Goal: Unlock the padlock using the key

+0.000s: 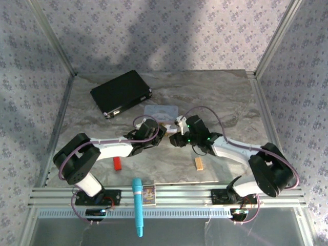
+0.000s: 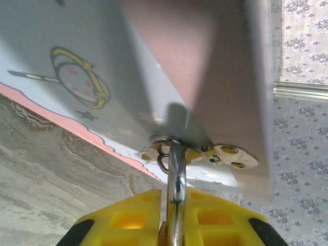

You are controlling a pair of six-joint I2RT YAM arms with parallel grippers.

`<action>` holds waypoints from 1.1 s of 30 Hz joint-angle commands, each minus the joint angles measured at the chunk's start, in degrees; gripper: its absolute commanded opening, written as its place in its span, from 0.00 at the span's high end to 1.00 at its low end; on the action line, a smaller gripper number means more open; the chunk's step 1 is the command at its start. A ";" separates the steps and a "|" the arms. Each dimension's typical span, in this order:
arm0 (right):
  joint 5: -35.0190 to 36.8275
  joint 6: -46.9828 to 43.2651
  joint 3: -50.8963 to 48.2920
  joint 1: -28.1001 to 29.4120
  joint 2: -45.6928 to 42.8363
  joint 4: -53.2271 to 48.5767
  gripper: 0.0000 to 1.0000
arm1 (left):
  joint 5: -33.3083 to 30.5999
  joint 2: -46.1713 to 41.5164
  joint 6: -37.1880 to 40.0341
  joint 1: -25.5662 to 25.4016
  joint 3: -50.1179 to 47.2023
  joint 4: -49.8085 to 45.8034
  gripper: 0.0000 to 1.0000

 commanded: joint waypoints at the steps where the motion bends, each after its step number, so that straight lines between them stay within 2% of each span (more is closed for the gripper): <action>1: -0.66 -1.42 2.49 0.98 1.39 1.22 0.62 | 0.53 -1.77 0.09 -0.70 0.60 2.41 1.00; 10: 3.32 -5.48 3.68 1.86 2.13 -1.54 0.67 | 1.02 -1.41 -0.17 -0.70 0.86 2.72 1.00; 14: 2.55 -6.23 3.86 1.82 2.97 -1.78 0.73 | 1.08 -1.35 -0.43 -0.65 0.87 2.97 1.00; 21: 1.79 -6.05 3.05 1.79 3.86 -0.95 0.68 | 1.04 -1.33 -0.61 -0.63 0.86 3.15 1.00; 28: 2.64 -6.07 2.36 1.54 3.96 0.59 0.79 | 1.27 -1.43 -0.64 -0.59 0.94 2.99 1.00; 33: -0.30 -4.42 1.52 -0.28 3.88 1.67 0.88 | 1.37 -1.35 -0.69 -0.58 0.96 3.09 1.00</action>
